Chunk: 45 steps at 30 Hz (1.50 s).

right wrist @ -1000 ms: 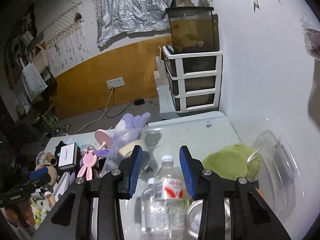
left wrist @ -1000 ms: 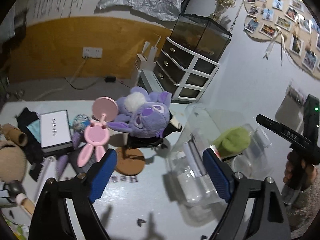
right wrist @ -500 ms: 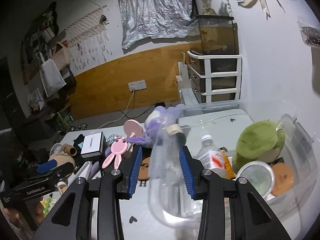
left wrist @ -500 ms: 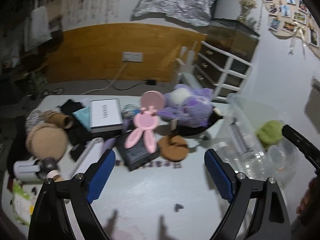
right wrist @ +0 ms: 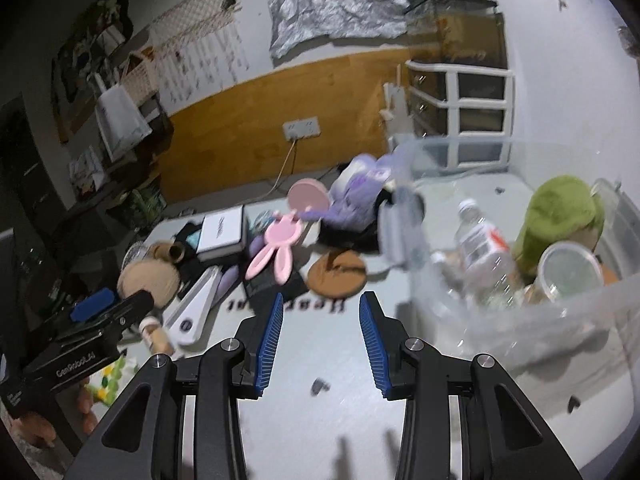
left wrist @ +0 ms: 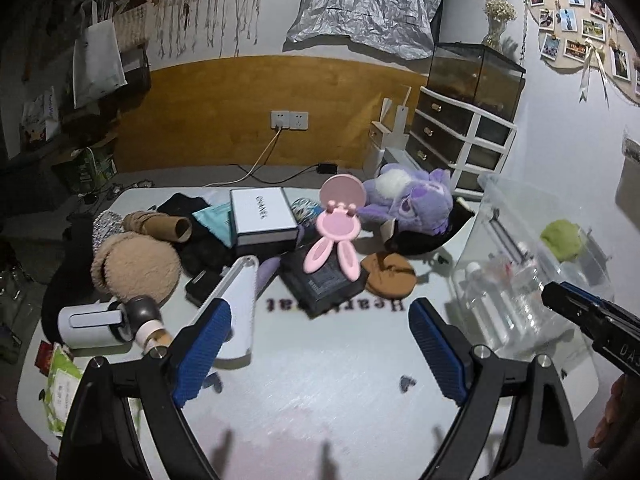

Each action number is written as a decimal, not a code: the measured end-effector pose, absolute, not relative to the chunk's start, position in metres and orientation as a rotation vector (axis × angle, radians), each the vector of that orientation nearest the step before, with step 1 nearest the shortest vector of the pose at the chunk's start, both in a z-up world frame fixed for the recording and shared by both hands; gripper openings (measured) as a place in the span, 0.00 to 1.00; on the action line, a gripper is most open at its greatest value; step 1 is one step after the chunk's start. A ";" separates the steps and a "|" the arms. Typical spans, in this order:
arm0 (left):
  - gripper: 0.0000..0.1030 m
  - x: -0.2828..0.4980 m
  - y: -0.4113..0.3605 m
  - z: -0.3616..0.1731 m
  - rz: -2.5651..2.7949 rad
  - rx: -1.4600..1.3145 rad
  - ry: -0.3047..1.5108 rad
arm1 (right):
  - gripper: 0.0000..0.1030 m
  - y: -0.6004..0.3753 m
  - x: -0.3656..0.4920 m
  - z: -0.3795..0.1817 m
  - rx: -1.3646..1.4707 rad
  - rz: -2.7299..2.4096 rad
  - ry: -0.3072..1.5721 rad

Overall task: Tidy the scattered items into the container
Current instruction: 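Withdraw the right tool and move the left tool toward the toothpick jar, then grasp the clear toothpick jar with white lid using the left tool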

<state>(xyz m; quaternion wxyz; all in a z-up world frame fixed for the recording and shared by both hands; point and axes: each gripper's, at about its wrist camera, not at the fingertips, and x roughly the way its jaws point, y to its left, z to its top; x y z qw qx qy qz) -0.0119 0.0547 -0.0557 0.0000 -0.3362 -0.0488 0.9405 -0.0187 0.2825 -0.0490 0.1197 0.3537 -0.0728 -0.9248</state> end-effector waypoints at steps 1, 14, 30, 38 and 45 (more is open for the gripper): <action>0.88 -0.009 0.052 -0.057 2.953 -1.066 -0.151 | 0.41 0.278 -0.016 -0.050 1.044 -2.692 -0.211; 0.88 0.009 0.029 -0.059 2.923 -1.116 -0.137 | 0.82 0.241 0.015 -0.045 1.041 -2.748 -0.165; 0.88 0.016 0.013 -0.058 2.935 -1.084 -0.092 | 0.82 0.227 0.024 -0.046 1.080 -2.800 -0.156; 0.88 0.002 -0.016 -0.080 2.958 -1.187 -0.204 | 0.82 0.226 0.024 -0.051 1.118 -2.773 -0.161; 0.82 -0.017 -0.051 -0.127 3.003 -1.376 -0.258 | 0.82 0.226 0.021 -0.054 1.156 -2.762 -0.155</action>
